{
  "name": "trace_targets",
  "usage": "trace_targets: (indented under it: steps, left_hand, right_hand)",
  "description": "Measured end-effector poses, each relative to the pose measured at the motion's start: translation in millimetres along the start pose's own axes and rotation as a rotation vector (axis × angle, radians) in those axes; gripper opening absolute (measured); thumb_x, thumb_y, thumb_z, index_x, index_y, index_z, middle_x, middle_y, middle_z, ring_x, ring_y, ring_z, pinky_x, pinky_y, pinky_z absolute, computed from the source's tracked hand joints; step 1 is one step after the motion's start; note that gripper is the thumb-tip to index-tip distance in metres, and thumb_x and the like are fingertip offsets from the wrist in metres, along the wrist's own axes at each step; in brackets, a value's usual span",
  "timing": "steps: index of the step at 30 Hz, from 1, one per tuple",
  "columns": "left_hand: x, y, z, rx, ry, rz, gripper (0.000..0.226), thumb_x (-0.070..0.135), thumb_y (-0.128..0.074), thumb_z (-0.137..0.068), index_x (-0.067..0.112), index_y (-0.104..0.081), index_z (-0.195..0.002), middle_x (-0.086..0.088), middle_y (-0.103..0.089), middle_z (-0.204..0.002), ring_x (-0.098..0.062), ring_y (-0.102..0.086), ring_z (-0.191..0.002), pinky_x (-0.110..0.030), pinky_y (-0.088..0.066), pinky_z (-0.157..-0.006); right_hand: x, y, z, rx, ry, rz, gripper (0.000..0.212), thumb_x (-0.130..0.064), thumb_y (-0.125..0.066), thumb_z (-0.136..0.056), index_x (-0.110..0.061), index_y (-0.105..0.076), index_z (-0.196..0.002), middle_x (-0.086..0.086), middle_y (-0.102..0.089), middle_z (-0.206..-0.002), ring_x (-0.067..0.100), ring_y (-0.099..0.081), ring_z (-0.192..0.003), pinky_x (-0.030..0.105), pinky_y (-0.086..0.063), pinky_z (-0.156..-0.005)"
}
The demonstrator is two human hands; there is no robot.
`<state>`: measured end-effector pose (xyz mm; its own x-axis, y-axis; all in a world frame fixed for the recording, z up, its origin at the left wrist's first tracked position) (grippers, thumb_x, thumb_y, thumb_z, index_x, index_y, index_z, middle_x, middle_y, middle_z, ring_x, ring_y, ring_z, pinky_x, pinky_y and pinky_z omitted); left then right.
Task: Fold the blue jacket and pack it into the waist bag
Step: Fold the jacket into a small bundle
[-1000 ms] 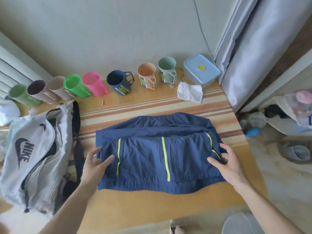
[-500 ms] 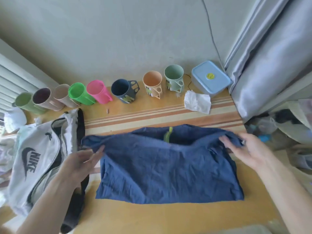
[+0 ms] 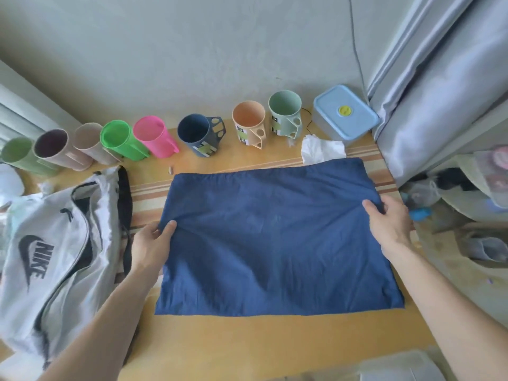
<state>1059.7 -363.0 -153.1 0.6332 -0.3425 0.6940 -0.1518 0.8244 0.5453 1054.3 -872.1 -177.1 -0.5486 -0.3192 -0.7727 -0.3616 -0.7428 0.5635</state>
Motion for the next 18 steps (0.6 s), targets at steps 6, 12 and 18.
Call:
trace_targets:
  steps: [6,12,18]
  left_hand:
    - [-43.7,33.7,27.6,-0.003,-0.030,-0.103,0.027,0.032,-0.069,-0.095,0.012,-0.068,-0.078,0.003,-0.073,-0.068,-0.034,-0.069,-0.077,-0.036,-0.055,-0.073]
    - [-76.4,19.3,33.6,0.024,0.139,-0.265,0.058,0.054,-0.065,-0.090,0.008,-0.062,-0.125,0.001,-0.068,-0.109,-0.036,-0.063,-0.118,-0.039,-0.042,-0.085]
    - [-66.2,3.7,33.0,-0.093,0.228,-0.138,0.049,0.056,-0.076,-0.078,0.019,-0.071,-0.110,0.002,-0.075,-0.098,-0.020,-0.069,-0.086,-0.034,-0.050,-0.068]
  right_hand:
    - [19.3,24.1,48.1,0.041,0.016,0.107,0.023,-0.021,-0.064,-0.096,-0.014,-0.055,-0.076,0.006,-0.054,-0.068,0.032,-0.052,-0.069,0.037,-0.035,-0.062]
    - [-9.1,-26.7,127.1,0.122,0.497,0.596,0.048,-0.036,-0.051,-0.101,-0.012,-0.051,-0.142,0.019,-0.054,-0.141,0.042,-0.047,-0.133,0.053,-0.039,-0.109]
    - [-16.3,-159.6,176.2,-0.329,0.743,0.840,0.067,-0.063,-0.027,-0.101,-0.035,-0.018,-0.161,0.011,-0.004,-0.172,0.039,-0.002,-0.158,0.059,-0.013,-0.125]
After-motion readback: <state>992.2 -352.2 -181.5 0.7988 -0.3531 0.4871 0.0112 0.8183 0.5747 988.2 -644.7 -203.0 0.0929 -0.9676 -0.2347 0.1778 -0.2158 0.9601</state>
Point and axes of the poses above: each hand's wrist, its own z-axis away from the middle knuckle, its own y-axis out of the back of the hand, x = y × z, the point moved 5 cm from there along -z, towards the middle knuckle
